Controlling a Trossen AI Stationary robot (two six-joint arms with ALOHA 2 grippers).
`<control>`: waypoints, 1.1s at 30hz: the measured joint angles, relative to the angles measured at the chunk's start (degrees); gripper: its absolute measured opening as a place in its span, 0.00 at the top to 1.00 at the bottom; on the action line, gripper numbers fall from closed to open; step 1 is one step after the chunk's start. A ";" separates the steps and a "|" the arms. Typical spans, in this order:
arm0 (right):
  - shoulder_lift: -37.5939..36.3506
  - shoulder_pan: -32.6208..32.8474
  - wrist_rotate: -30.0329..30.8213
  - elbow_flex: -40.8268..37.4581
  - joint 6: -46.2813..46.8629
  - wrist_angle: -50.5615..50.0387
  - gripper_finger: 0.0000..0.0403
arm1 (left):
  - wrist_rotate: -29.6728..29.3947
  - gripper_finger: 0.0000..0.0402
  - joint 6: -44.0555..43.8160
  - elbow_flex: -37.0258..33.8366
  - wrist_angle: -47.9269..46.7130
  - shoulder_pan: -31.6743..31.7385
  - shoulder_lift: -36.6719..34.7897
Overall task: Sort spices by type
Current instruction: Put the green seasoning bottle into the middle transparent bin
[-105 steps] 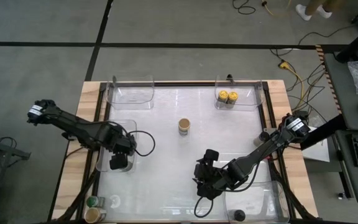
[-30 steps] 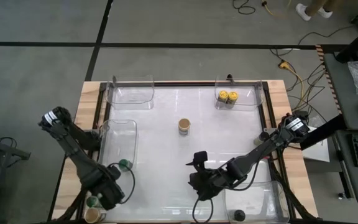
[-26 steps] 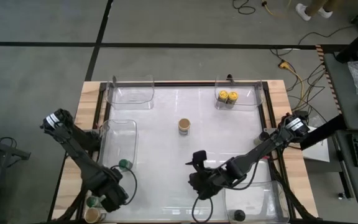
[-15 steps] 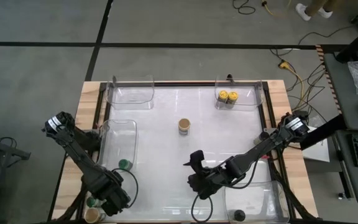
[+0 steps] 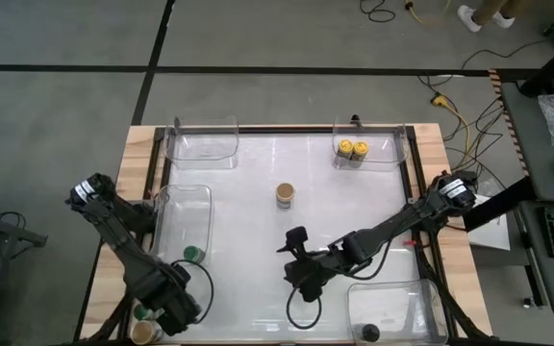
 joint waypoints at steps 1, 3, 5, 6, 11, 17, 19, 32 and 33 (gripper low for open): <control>0.00 0.05 -0.07 -0.05 0.00 0.01 0.11 | 0.56 0.26 0.06 -0.40 0.07 0.01 0.06; 0.00 0.10 -0.71 -0.07 0.03 0.04 0.11 | 1.44 0.26 0.10 -1.30 0.36 0.01 0.07; 0.00 0.09 -1.25 -0.09 0.02 0.09 0.11 | 1.49 0.26 0.21 -1.79 0.60 -0.06 0.07; 0.00 0.11 -1.27 -0.09 0.02 0.08 0.11 | 1.49 0.26 0.31 -1.96 0.59 -0.05 0.07; 0.00 -0.04 -1.27 -0.09 0.02 0.11 0.11 | 1.16 0.26 1.27 -2.23 1.08 -0.04 0.07; 0.00 -0.04 -1.27 -0.12 0.02 0.15 0.11 | 1.23 0.26 1.72 -3.62 1.76 -0.04 0.07; 0.00 -0.04 -1.27 -0.12 0.02 0.15 0.11 | 2.41 0.26 1.94 -4.57 2.78 -0.04 0.07; 0.00 -0.04 -1.27 -0.12 0.02 0.11 0.11 | 7.19 0.25 2.55 -9.00 8.29 0.01 0.07; 0.00 -0.04 -1.27 -0.12 0.02 0.11 0.11 | 7.35 0.25 2.81 -9.53 8.62 -0.01 0.07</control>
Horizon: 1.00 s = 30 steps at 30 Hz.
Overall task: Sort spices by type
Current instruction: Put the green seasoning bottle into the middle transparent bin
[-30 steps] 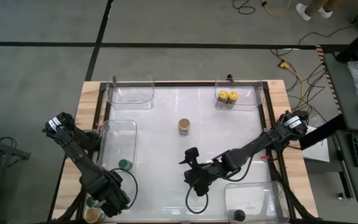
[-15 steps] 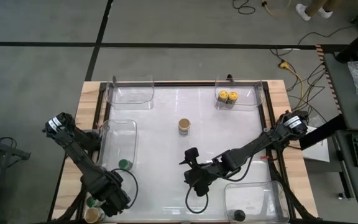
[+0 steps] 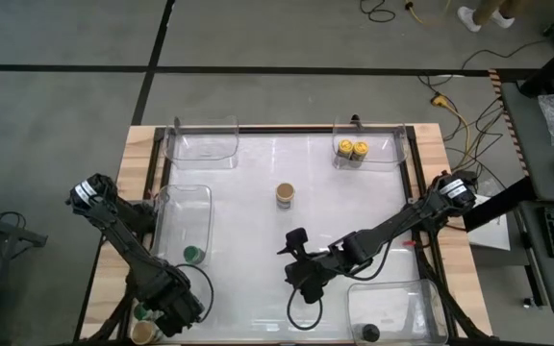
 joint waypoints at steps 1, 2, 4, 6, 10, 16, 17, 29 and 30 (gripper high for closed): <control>0.00 0.00 0.00 0.00 0.00 0.00 0.11 | 0.37 0.25 0.28 -0.50 0.16 0.00 0.00; 0.00 0.00 0.00 0.00 0.00 0.00 0.11 | 0.78 0.25 0.33 -1.05 0.18 0.02 0.00; 0.00 0.00 0.00 0.00 0.00 0.00 0.11 | 1.28 0.25 0.68 -1.89 0.04 0.02 0.00; 0.00 0.00 0.00 0.00 0.00 0.00 0.11 | 1.93 0.25 0.96 -2.50 0.45 -0.02 0.00; 0.00 0.00 0.00 -0.02 0.00 -0.02 0.11 | 3.87 0.25 1.19 -4.46 1.27 -0.05 0.00; 0.00 0.00 0.00 -0.09 0.00 -0.04 0.11 | 5.43 0.25 2.85 -6.92 2.52 -0.05 0.00; 0.00 0.00 -0.02 -0.09 0.00 -0.03 0.11 | 5.42 0.25 2.94 -7.06 2.80 -0.05 0.00; 0.00 0.00 -0.02 -0.23 0.39 -0.04 0.11 | 6.20 0.25 1.86 -9.68 8.30 -0.05 0.00; 0.00 0.00 -0.02 -0.26 0.39 -0.04 0.11 | 6.26 0.25 1.88 -9.85 8.29 -0.07 0.00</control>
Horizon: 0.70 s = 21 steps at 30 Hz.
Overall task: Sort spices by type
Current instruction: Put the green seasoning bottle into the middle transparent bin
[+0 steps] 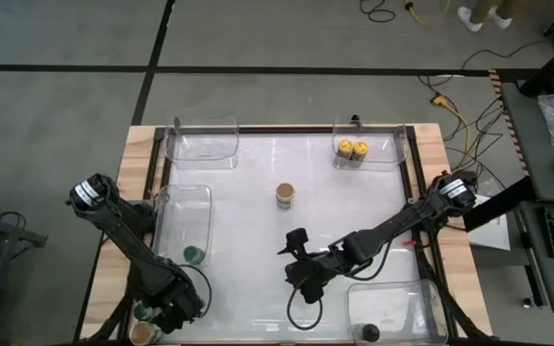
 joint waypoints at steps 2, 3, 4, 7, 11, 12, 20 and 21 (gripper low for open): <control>0.00 0.00 0.00 0.00 0.02 0.00 0.11 | 0.47 0.25 0.49 -0.14 0.02 -0.02 0.00; 0.00 0.00 -0.02 -0.02 0.00 0.00 0.11 | 0.47 0.25 0.72 -0.14 0.08 -0.02 0.00; 0.00 0.00 0.00 -0.02 0.02 0.00 0.11 | 0.47 0.25 0.83 -0.14 0.04 -0.02 0.00; 0.00 0.00 -0.01 -0.07 0.02 0.00 0.11 | 0.55 0.27 1.11 -0.14 0.04 -0.02 0.00; 0.00 0.00 -0.02 -0.11 0.03 0.00 0.11 | 1.07 0.34 1.30 -0.20 0.08 -0.02 -0.02; 0.00 0.00 -0.02 -0.11 0.08 0.00 0.11 | 1.13 0.36 1.31 -0.33 0.11 -0.05 -0.02; 0.00 0.00 -0.02 -0.11 0.48 0.00 0.11 | 1.26 0.44 1.51 -1.00 0.63 -0.06 -0.02; 0.00 0.00 -0.02 -0.11 0.48 0.00 0.11 | 1.30 0.44 1.50 -1.08 0.77 -0.06 -0.02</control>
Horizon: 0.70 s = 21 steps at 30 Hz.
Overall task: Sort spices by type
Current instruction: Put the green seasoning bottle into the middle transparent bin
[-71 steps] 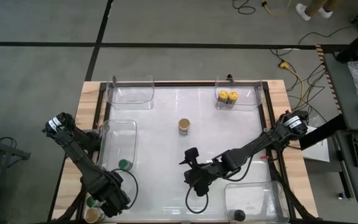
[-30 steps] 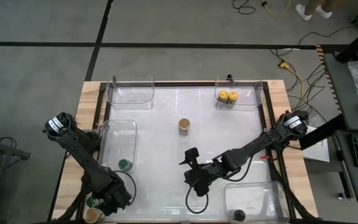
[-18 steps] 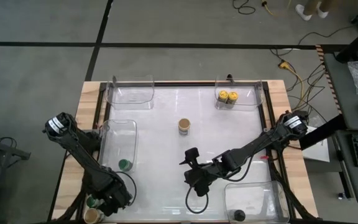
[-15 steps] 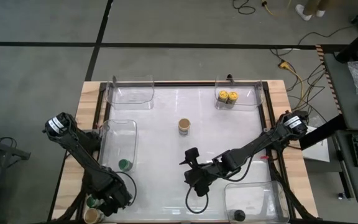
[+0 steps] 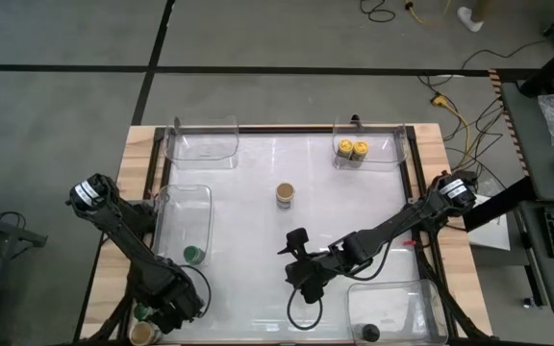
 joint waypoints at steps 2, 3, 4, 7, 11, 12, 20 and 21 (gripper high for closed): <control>0.00 0.00 0.00 0.00 0.00 0.00 0.11 | 0.12 0.44 -0.02 -0.10 0.62 0.00 0.00; 0.00 0.00 0.00 -0.01 0.00 0.00 0.11 | 0.14 0.44 -0.06 -0.10 1.09 0.00 0.00; 0.00 0.00 0.00 -0.01 0.00 0.00 0.11 | 0.16 0.45 -0.12 -0.10 1.62 0.00 0.00; 0.00 0.00 0.00 -0.01 0.07 0.00 0.11 | 0.28 0.46 -0.47 -0.10 2.37 0.00 -0.02; 0.00 0.00 0.00 -0.02 0.07 0.00 0.11 | 0.29 0.49 -0.44 -0.10 2.42 0.00 -0.04; 0.00 0.00 0.00 -0.02 0.05 0.00 0.11 | 0.30 0.50 -0.32 -0.10 2.43 0.00 -0.04; 0.00 0.00 0.00 -0.02 0.00 0.00 0.11 | -0.27 0.51 1.54 0.25 2.13 0.00 -0.04; 0.00 0.00 0.00 -0.02 0.00 0.02 0.11 | -0.53 0.51 2.00 0.43 2.07 0.00 -0.04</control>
